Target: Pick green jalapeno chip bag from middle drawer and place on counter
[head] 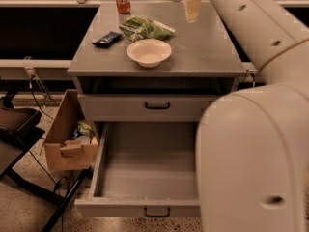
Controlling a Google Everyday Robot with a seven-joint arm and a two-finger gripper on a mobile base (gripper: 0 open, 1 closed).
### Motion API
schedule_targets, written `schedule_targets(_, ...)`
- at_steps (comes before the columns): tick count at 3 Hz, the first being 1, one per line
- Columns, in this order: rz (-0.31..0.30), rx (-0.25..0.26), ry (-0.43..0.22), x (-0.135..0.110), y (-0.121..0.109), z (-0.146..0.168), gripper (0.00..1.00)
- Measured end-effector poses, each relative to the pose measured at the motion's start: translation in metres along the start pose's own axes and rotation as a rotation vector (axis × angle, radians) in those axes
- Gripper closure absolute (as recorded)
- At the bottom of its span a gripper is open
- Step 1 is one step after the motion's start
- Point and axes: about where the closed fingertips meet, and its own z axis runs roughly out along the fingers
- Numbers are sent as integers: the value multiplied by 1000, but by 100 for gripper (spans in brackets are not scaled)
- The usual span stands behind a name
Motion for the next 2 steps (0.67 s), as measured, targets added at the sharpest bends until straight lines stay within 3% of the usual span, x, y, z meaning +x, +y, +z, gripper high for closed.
schedule_targets(1,98,67,159,83,-2,-91,0)
schedule_targets(2,173,146,293,134,8,-198,0)
